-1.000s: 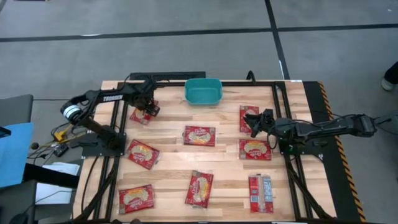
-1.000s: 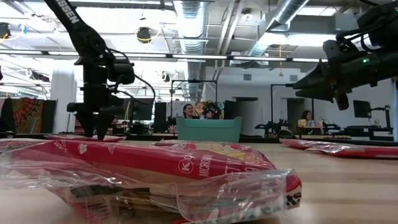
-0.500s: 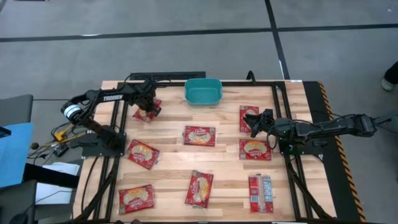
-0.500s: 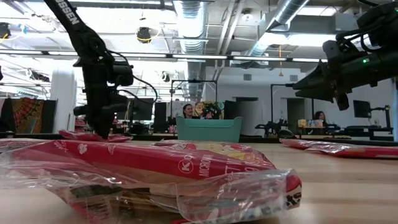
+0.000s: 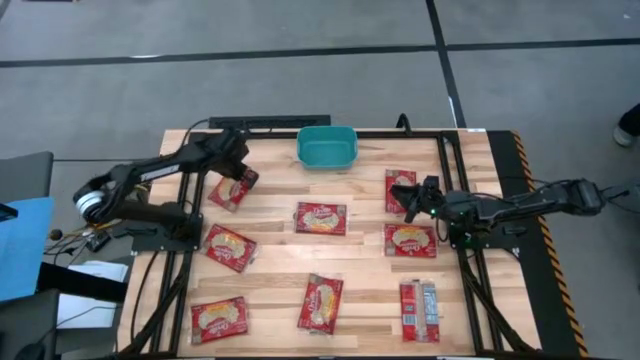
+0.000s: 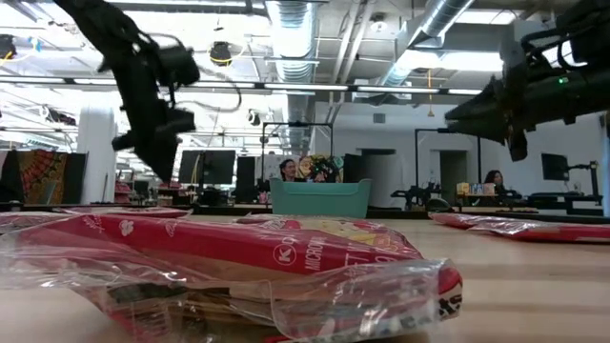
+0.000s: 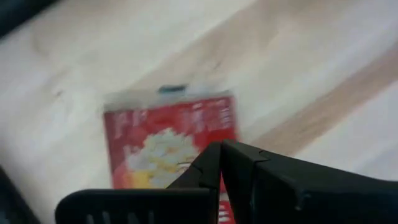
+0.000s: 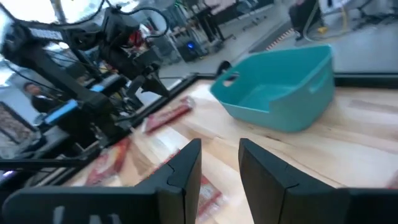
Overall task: Sort popcorn bags into baskets
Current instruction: Put the red popcorn bag into the blue bin
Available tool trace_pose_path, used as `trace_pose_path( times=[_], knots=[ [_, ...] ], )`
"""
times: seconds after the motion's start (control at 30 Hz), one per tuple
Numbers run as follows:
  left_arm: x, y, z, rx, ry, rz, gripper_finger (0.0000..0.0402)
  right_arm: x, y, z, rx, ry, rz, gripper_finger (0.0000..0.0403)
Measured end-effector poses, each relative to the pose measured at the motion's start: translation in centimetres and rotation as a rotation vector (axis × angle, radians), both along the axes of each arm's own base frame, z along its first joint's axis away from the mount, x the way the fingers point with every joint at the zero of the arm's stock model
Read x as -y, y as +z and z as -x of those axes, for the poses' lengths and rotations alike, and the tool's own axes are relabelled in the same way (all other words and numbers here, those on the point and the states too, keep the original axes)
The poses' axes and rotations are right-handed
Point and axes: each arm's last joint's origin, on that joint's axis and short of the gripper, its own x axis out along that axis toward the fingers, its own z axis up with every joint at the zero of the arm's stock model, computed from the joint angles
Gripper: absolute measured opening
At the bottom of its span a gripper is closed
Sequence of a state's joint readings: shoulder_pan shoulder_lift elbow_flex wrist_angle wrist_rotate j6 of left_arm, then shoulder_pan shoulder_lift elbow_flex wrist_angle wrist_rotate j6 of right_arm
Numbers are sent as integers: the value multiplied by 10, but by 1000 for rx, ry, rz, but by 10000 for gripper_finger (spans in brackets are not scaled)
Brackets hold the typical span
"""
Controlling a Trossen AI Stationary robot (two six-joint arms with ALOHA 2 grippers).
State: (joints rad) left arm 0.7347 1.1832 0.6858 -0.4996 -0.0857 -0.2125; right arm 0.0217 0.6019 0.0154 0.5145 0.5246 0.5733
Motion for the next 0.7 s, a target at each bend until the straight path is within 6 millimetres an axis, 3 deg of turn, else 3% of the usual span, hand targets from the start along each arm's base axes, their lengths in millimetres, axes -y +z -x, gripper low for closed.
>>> trace_pose_path(
  times=[0.2, 0.33, 0.47, 0.7],
  knots=[
    [20, 28, 8, 89, 44, -125, 0, -4, 2, -6, 25, 26, 26, 142],
    [17, 27, 14, 52, 125, -150, 31, -4, 0, -10, 25, 25, 27, 156],
    [3, 14, 13, 5, 172, -106, 109, -4, 0, -16, -6, 26, 29, 173],
    [-33, -27, 19, -136, 304, 17, 273, -4, 3, -31, -64, 26, 46, 197]
  ],
)
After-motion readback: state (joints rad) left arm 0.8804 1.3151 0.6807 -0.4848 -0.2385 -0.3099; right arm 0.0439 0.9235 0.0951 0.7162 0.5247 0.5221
